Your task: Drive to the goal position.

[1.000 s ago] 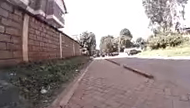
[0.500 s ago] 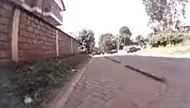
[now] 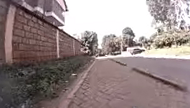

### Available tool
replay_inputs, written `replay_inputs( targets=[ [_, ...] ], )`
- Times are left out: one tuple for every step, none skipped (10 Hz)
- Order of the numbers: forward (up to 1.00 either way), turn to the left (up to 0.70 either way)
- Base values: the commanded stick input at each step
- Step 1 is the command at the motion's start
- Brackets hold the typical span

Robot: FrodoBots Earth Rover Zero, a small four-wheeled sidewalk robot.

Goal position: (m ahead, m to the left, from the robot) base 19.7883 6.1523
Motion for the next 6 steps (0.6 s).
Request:
replay_inputs(
  targets=[
    [1.00, -0.09],
    [1.00, -0.29],
    [1.00, -0.32],
    [1.00, -0.14],
    [1.00, 0.00],
    [1.00, -0.15]
  ],
)
